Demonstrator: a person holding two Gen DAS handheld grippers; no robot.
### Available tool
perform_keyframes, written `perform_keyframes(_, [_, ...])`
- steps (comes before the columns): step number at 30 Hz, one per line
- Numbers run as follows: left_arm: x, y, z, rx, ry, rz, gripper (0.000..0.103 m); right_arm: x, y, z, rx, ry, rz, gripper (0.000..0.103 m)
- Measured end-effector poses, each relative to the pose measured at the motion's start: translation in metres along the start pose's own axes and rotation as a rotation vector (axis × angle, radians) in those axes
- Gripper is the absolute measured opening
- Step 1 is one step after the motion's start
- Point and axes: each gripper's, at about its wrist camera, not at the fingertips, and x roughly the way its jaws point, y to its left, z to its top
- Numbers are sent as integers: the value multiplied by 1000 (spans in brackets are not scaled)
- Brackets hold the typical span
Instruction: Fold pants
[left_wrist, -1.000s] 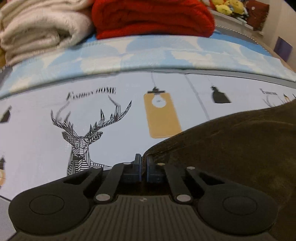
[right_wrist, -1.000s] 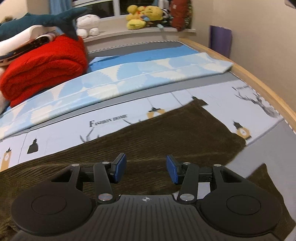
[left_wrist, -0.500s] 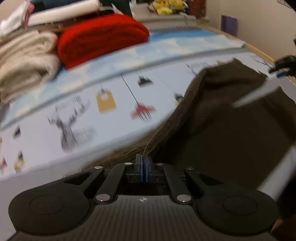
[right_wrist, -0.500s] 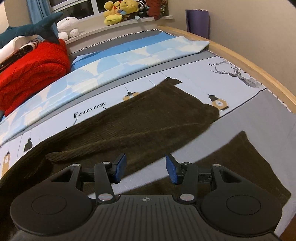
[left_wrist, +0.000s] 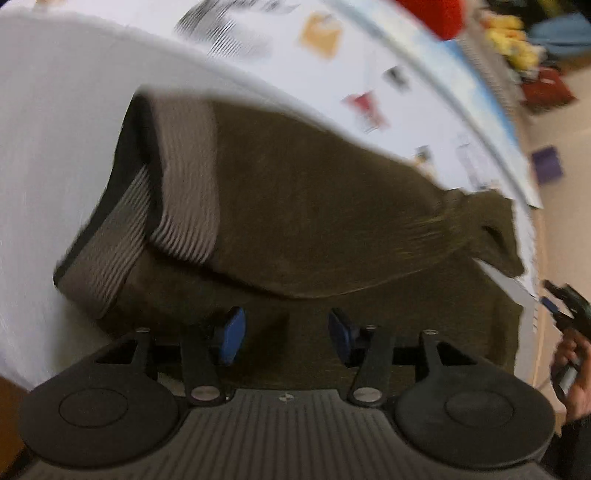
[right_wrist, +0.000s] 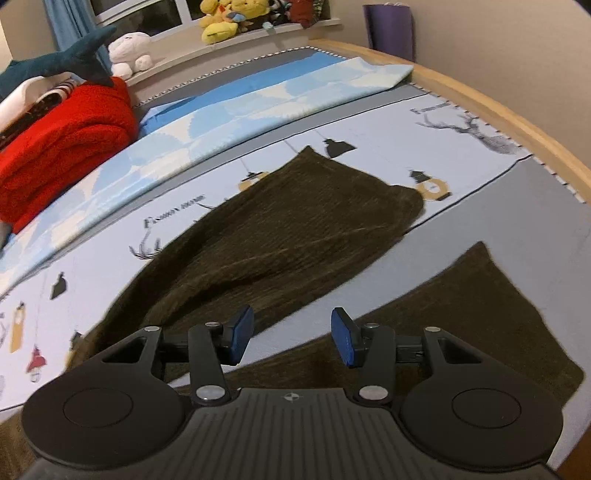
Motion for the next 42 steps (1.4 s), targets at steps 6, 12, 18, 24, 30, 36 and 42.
perform_keyframes(6, [7,10,30,-123,-74,3,64,17,10,8,98,23,140,49])
perform_keyframes(12, [-6,9,44,-150,-175,92,20,45,36,19,168,38,235,50])
perform_keyframes(18, [0,3,44,-133,-159,144,20,92,80,29,156,67,261,50])
perform_keyframes(24, [7,4,53,-138,-126,153,20,144,104,30,230,135,240,50])
perform_keyframes(30, [10,7,55,-127,-106,146,22,171,113,25,242,175,237,43])
perform_keyframes(36, [4,0,57,-85,-120,139,16,144,101,32,211,109,268,3])
perform_keyframes(42, [-21,-2,47,-51,-178,96,12,54,54,35,236,28,327,2])
